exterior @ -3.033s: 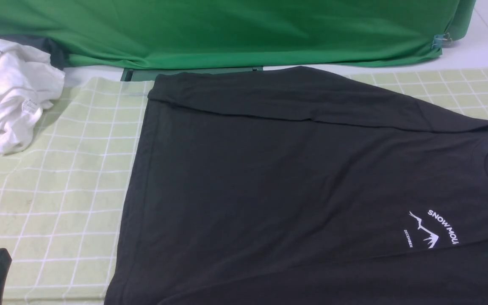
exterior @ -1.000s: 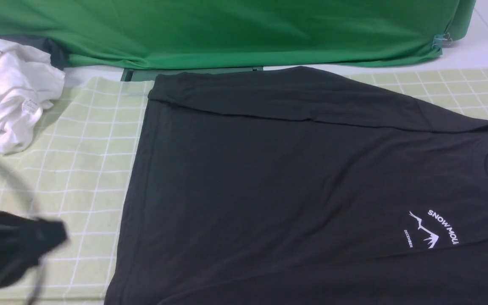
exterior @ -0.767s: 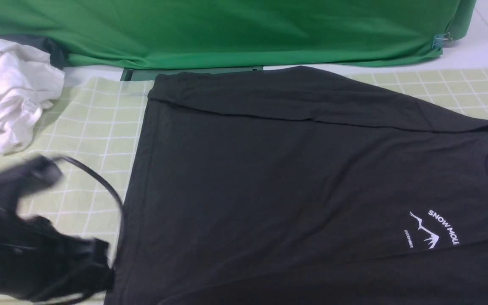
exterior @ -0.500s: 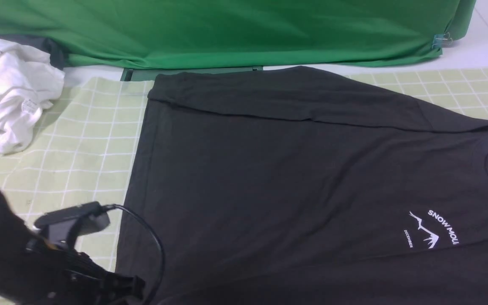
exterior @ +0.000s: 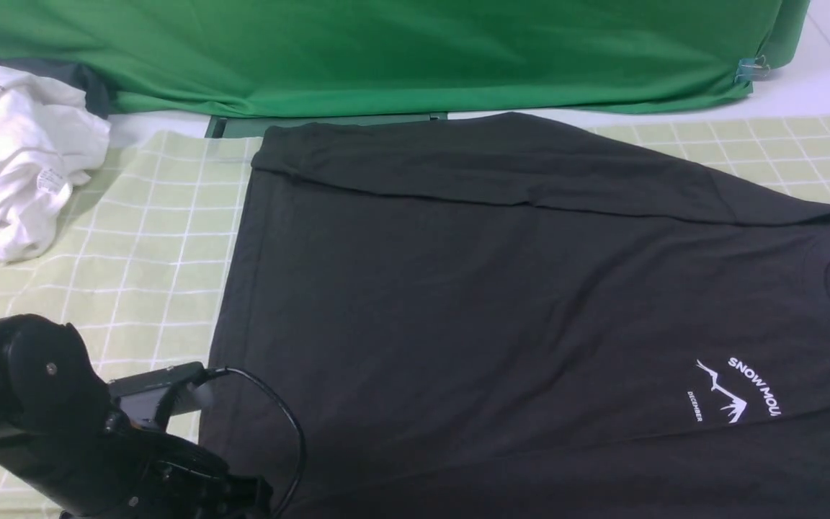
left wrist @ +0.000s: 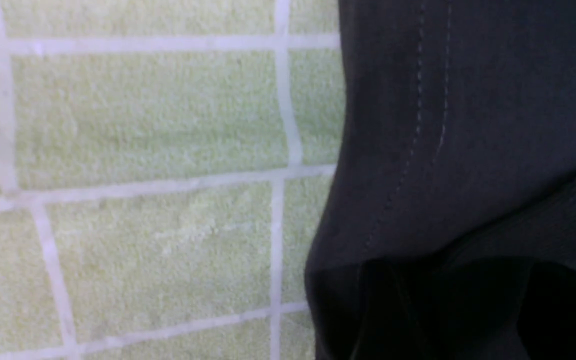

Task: Fold a long-sleeved shirt over a green coffee tablecloth.
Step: 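Grasp the left edge of the dark T-shirt lying flat on the table, then fold the left side of the black T-shirt inward over its body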

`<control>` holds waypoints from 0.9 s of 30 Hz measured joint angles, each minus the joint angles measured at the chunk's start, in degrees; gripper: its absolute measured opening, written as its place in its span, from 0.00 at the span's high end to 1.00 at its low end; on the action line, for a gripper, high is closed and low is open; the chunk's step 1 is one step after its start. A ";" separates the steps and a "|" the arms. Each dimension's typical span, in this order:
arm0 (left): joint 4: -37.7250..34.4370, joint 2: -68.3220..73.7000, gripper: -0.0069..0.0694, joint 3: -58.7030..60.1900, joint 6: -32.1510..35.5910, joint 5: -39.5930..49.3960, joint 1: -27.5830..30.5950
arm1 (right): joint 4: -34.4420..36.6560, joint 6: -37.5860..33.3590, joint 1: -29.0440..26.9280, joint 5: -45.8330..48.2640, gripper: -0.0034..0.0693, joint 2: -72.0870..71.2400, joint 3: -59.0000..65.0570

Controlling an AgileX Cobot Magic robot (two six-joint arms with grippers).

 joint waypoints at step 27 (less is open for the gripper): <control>-2.00 -15.00 0.88 -20.04 -2.81 1.40 0.00 | -0.18 -1.33 0.00 -0.86 0.85 0.00 0.00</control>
